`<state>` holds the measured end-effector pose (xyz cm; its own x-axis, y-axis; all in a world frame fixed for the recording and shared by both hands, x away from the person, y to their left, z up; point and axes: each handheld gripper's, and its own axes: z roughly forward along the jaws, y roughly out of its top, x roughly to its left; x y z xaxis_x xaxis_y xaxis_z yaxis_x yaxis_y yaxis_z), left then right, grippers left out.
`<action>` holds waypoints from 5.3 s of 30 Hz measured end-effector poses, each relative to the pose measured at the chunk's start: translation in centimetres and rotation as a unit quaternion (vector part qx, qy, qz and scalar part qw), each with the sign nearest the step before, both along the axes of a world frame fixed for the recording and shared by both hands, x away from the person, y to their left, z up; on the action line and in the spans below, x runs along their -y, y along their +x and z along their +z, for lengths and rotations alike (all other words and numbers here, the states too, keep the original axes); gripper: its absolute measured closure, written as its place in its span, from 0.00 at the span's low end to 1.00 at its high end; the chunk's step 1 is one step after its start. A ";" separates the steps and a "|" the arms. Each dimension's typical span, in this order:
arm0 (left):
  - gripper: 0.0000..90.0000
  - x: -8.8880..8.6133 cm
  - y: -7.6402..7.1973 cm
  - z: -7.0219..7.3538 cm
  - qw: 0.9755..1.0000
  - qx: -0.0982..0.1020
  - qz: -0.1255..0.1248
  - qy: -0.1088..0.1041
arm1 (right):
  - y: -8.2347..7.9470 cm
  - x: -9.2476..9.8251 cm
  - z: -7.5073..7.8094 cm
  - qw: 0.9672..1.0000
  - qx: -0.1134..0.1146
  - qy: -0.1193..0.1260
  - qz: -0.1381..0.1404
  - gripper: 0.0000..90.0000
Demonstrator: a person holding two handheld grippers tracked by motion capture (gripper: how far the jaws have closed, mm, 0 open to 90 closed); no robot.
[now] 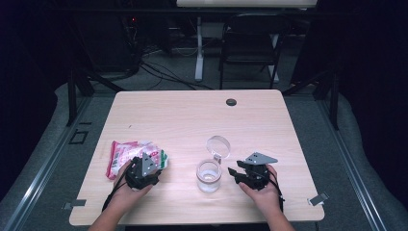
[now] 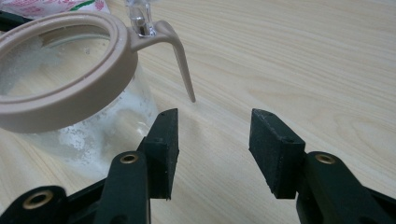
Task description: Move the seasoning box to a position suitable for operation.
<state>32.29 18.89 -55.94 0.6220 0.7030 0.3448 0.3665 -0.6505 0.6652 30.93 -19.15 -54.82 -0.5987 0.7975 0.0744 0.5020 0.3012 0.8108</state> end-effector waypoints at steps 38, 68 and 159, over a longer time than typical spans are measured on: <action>0.99 -1.1 1.8 -1.4 0.995 0.016 0.093 0.029 | -0.7 0.9 -0.2 1.000 0.003 0.005 -0.016 0.57; 1.00 -5.8 1.8 1.9 0.970 -0.028 0.136 -0.199 | -0.3 0.8 -0.2 1.000 0.008 0.003 -0.012 0.57; 1.00 2.1 -3.4 6.5 0.961 -0.020 -0.093 -0.261 | -2.4 2.1 5.6 0.996 0.052 0.066 0.043 0.79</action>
